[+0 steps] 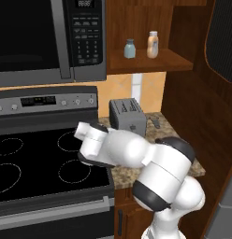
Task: Put the shaker and condiment bottle from the counter next to their counterparts in the cabinet.
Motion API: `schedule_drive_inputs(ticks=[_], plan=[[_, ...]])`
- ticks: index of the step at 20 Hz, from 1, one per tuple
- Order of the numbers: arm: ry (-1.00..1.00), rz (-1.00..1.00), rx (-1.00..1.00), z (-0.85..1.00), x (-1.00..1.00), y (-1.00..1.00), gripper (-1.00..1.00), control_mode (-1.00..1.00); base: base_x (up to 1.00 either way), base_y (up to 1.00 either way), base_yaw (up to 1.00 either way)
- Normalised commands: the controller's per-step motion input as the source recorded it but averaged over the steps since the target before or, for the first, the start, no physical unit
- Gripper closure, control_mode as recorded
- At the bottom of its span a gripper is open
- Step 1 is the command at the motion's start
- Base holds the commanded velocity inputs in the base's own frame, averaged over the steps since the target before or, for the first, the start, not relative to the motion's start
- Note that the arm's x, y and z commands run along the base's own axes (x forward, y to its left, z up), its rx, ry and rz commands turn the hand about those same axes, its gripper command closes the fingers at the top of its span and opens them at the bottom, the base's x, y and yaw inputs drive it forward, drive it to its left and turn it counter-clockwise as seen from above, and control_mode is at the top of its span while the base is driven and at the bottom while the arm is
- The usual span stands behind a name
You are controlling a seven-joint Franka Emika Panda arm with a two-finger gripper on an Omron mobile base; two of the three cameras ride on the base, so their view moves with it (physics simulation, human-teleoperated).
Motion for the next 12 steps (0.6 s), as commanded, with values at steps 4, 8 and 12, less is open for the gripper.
schedule_drive_inputs(ticks=[4,8,12], plan=[[0.00,0.00,0.00,-0.04,0.13,0.09,-1.00,-1.00,0.00,0.00,0.00],[0.00,0.00,0.00,0.00,0.14,0.00,-1.00,-1.00,0.00,0.00,0.00],[0.00,0.00,0.00,0.00,-0.01,0.00,-1.00,-1.00,0.00,0.00,0.00]])
